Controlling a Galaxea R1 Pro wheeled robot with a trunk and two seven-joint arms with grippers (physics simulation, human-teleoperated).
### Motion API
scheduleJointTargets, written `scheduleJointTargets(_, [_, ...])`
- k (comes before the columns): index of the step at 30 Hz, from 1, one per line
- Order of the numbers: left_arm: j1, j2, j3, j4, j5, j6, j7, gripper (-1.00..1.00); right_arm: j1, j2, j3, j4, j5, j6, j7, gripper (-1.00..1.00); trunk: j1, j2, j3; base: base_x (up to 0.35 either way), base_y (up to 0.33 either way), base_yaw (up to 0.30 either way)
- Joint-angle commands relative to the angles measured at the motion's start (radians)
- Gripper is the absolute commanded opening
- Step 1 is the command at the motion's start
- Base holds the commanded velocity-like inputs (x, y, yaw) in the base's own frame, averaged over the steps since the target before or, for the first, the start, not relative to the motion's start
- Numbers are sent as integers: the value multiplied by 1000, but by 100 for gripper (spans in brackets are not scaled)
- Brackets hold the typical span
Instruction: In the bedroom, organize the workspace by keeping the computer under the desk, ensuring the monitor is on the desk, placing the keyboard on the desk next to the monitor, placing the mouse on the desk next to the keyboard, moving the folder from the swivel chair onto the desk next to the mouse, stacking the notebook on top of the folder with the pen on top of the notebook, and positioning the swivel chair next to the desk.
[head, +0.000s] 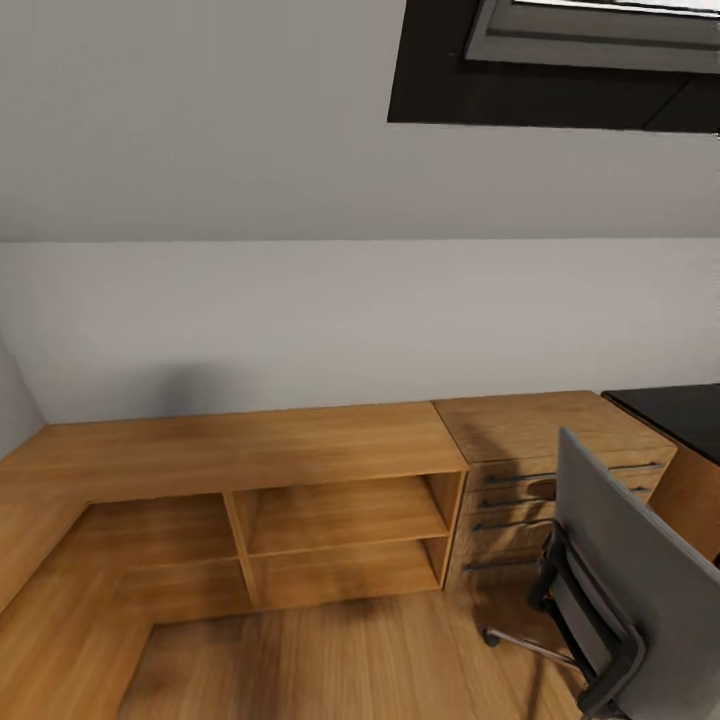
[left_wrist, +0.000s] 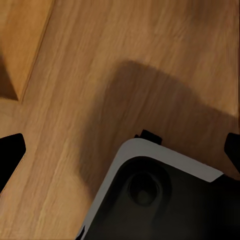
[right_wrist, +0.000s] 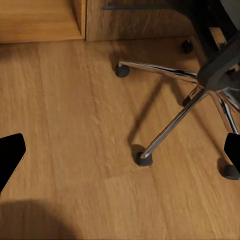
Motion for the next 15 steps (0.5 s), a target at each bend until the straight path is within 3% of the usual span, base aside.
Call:
scheduleJointTargets(1, [0, 0, -9, -1, 4, -2, 7, 100, -1, 1, 9, 2, -2, -3, -5, 100, 1, -1, 0, 285, 188, -240])
scheduleJointTargets(15, [0, 1, -9, -1, 4, -2, 7, 100, -1, 0, 9, 2, 1, -3, 17, 100, 1, -1, 17, 282, 217, -220])
